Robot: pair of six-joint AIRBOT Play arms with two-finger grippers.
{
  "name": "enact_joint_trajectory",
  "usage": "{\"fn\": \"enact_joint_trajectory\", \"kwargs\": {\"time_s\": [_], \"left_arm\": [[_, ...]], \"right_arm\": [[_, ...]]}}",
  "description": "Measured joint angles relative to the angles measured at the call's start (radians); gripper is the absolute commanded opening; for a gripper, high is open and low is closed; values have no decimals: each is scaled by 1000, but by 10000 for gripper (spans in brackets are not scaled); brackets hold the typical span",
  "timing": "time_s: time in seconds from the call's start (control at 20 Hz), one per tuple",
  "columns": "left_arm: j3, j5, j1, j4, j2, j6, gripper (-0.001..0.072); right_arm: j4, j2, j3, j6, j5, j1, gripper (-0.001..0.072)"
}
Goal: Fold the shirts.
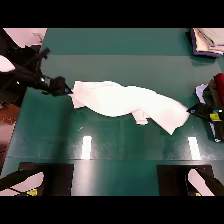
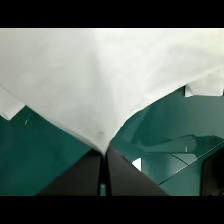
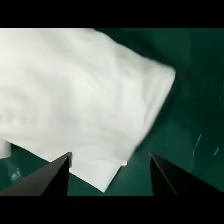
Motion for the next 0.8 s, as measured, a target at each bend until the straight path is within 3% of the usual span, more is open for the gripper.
{"fn": "enact_joint_trajectory", "kwargs": {"time_s": [0.1,0.2,0.5,0.6,0.65,0.7,0.8], "left_arm": [[-36,13,0,-2,0,10,24],[-55,28,0,-5,0,16,24],[-73,48,0,-7,0,36,24],[-75,51,0,-8,0,40,24],[-76,51,0,-7,0,42,24],[-76,52,0,-7,0,42,24],[-76,53,0,-7,0,43,24]], "right_arm": [[-25,-18,-26,0,16,0,550],[-40,-55,-54,0,18,0,446],[27,-195,-103,-7,9,4,426],[58,-213,-107,-12,-12,20,296],[67,-219,-109,-13,-15,30,292],[75,-224,-109,-15,-25,40,244],[83,-227,-111,-17,-37,54,93]]}}
